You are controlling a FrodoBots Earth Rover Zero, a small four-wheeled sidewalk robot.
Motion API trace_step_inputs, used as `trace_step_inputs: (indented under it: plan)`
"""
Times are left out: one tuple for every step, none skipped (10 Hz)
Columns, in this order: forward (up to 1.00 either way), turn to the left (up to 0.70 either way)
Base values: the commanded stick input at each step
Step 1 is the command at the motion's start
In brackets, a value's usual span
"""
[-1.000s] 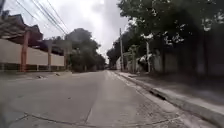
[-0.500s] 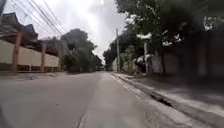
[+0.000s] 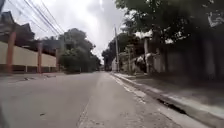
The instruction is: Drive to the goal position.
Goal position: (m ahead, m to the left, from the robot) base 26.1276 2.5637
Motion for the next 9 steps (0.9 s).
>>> trace_step_inputs:
  plan:
    - [0.7, -0.07]
    - [0.7, -0.01]
    - [0.7, 0.0]
    - [0.7, 0.0]
    - [0.7, -0.01]
    - [0.7, -0.25]
    - [0.7, -0.35]
    - [0.7, -0.32]
    - [0.7, -0.15]
